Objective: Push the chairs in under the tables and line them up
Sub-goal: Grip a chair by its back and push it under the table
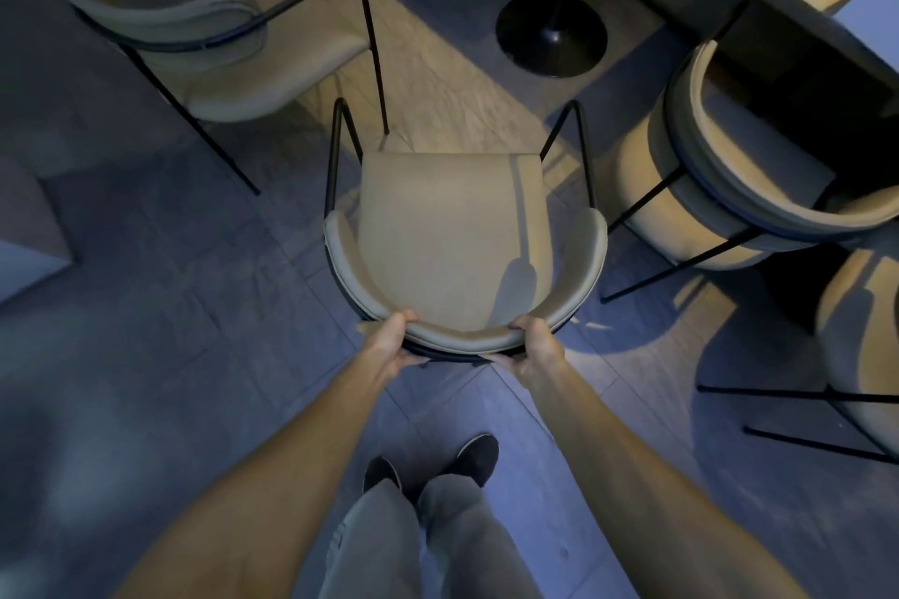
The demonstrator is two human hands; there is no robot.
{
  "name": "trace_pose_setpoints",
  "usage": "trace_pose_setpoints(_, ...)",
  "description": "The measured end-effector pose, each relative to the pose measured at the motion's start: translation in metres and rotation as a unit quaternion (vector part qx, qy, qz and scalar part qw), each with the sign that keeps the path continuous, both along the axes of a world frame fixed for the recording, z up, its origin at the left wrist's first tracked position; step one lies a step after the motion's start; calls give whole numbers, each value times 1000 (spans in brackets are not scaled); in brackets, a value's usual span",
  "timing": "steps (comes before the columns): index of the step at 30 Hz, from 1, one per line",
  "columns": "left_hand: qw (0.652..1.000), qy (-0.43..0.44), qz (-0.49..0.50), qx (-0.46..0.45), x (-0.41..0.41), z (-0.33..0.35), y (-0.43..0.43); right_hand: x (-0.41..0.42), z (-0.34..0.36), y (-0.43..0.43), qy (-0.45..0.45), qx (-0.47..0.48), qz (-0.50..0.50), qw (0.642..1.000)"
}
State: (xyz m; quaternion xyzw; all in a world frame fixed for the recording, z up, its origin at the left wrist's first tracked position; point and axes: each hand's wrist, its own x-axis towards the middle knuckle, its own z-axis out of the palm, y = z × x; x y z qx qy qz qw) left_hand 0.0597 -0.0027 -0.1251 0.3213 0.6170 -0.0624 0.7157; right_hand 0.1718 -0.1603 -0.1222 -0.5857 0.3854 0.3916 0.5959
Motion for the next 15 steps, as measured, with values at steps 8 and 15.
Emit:
trace_pose_setpoints(8, 999, -22, -45, 15, 55, -11, 52, 41, 3, 38, -1, 4, -54, 999)
trace_pose_setpoints(15, 995, -43, -85, -6, 120, -12, 129, 94, 13, 108, -4, -3, -96, 995)
